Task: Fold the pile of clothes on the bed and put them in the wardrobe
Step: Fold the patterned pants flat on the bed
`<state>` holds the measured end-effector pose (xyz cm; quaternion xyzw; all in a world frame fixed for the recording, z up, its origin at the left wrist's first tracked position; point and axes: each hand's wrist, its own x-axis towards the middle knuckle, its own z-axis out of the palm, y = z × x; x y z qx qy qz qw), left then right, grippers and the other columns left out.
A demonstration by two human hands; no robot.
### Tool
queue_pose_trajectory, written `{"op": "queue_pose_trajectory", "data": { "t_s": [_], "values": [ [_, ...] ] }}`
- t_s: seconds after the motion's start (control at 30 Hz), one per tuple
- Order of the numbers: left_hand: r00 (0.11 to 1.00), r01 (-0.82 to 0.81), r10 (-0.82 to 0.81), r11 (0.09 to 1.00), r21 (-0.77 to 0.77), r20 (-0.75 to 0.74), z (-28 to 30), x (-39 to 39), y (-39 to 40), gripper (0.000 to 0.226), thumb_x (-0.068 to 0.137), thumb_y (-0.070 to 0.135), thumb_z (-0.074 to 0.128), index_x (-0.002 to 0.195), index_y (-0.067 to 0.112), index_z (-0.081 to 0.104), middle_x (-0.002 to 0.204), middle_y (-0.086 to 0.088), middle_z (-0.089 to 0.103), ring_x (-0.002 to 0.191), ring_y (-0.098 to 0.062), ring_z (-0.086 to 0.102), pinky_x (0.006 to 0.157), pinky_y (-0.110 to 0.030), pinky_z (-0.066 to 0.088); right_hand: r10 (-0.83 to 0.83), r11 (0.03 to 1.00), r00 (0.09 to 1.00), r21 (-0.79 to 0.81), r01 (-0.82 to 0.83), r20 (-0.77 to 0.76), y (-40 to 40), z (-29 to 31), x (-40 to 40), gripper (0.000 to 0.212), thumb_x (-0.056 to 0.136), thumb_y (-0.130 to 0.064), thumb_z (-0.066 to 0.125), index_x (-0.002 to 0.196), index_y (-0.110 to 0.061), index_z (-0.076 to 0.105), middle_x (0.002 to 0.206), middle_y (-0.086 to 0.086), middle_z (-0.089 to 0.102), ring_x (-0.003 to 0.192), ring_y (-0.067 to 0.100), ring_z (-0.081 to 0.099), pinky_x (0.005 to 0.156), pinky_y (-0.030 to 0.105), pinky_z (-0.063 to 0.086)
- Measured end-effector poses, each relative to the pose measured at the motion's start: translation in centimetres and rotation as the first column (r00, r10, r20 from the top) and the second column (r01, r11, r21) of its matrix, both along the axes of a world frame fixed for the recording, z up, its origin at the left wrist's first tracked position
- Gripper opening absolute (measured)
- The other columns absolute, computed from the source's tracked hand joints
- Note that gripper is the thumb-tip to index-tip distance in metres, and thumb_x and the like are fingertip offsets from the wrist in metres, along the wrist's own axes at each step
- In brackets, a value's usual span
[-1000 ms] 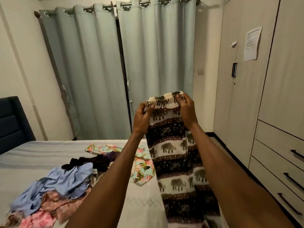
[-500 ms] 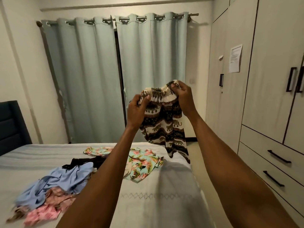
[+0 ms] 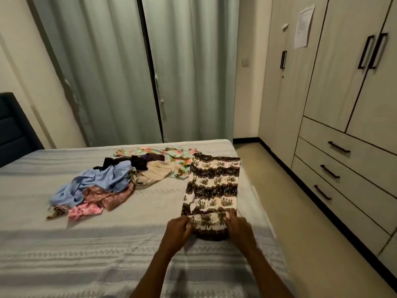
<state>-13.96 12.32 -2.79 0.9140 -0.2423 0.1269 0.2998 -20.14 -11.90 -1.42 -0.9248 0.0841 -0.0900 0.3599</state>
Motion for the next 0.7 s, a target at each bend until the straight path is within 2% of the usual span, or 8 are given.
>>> {"op": "queue_pose_trajectory", "data": {
  "t_s": [0.17,0.23,0.3,0.37,0.43,0.53,0.6,0.7],
  "values": [
    [0.995,0.079,-0.079,0.997,0.007,-0.066,-0.8,-2.6,-0.5,0.03,0.097,0.041,0.047,0.096,0.014,0.058,0.082,-0.003,0.062,0.073,-0.018,0.054,0.062,-0.031,0.04,-0.044,0.996,0.997,0.072,0.048,-0.06,-0.3,-4.6,-1.8,0.058,0.098,-0.066,0.028,0.131,-0.026,0.053,0.104,0.005,0.067,0.091,0.022,0.063,0.075,0.037,0.053],
    [0.998,0.047,-0.047,0.999,0.01,-0.041,1.3,-2.0,-1.2,0.023,0.099,0.034,0.052,0.098,0.012,0.059,0.084,-0.005,0.064,0.071,-0.017,0.053,0.058,-0.025,0.034,-0.055,0.997,0.998,0.046,0.057,-0.028,-0.7,-2.3,-1.2,0.039,0.103,-0.053,0.034,0.124,-0.025,0.052,0.094,0.0,0.061,0.085,0.021,0.062,0.068,0.033,0.049],
    [0.998,0.026,-0.029,0.999,-0.042,-0.062,4.4,-1.0,-2.3,0.019,0.099,0.03,0.056,0.099,0.011,0.059,0.085,-0.004,0.063,0.071,-0.016,0.053,0.056,-0.022,0.035,-0.07,0.993,0.997,0.093,0.067,0.031,-1.4,0.6,0.6,0.032,0.105,-0.047,0.038,0.119,-0.022,0.053,0.086,-0.001,0.061,0.083,0.025,0.062,0.067,0.033,0.049],
    [0.988,0.03,-0.057,0.982,-0.184,-0.141,7.7,0.2,-3.3,0.024,0.098,0.034,0.057,0.088,0.012,0.054,0.079,-0.006,0.062,0.069,-0.025,0.06,0.056,-0.033,0.049,-0.084,0.974,0.99,0.218,0.058,0.109,-1.8,4.5,2.7,0.037,0.105,-0.042,0.042,0.128,-0.016,0.055,0.107,0.007,0.069,0.1,0.028,0.065,0.083,0.04,0.054],
    [0.973,0.001,-0.077,0.943,-0.332,-0.218,11.7,1.9,-4.0,0.032,0.095,0.036,0.061,0.084,0.008,0.052,0.078,-0.015,0.06,0.071,-0.034,0.063,0.059,-0.048,0.056,-0.086,0.905,0.986,0.425,0.018,0.141,-2.0,9.4,4.8,0.04,0.105,-0.039,0.046,0.137,-0.017,0.052,0.13,0.006,0.062,0.117,0.029,0.059,0.095,0.047,0.053],
    [0.962,-0.038,-0.118,0.833,-0.551,-0.245,18.8,4.3,-5.1,0.039,0.09,0.039,0.066,0.092,0.001,0.056,0.086,-0.019,0.06,0.078,-0.027,0.061,0.068,-0.052,0.059,-0.072,0.751,0.977,0.656,-0.078,0.199,-2.6,17.6,7.6,0.037,0.101,-0.04,0.053,0.134,-0.025,0.054,0.129,0.004,0.061,0.116,0.029,0.06,0.083,0.051,0.059],
    [0.94,-0.039,-0.216,0.701,-0.712,-0.263,24.5,5.0,-6.2,0.037,0.091,0.036,0.07,0.101,0.003,0.059,0.104,-0.021,0.064,0.096,-0.03,0.067,0.071,-0.054,0.061,-0.049,0.681,0.963,0.714,-0.161,0.264,-3.2,23.6,8.7,0.041,0.097,-0.045,0.059,0.132,-0.025,0.057,0.124,0.006,0.065,0.114,0.028,0.064,0.081,0.05,0.06],
    [0.921,0.037,-0.349,0.52,-0.853,-0.173,32.0,5.1,-7.4,0.027,0.094,0.028,0.067,0.106,0.006,0.057,0.116,-0.017,0.063,0.107,-0.03,0.065,0.067,-0.041,0.063,-0.016,0.637,0.922,0.714,-0.289,0.388,-3.5,31.5,9.3,0.029,0.096,-0.042,0.062,0.119,-0.026,0.065,0.114,0.005,0.072,0.106,0.024,0.069,0.084,0.052,0.058]
  ]
}}
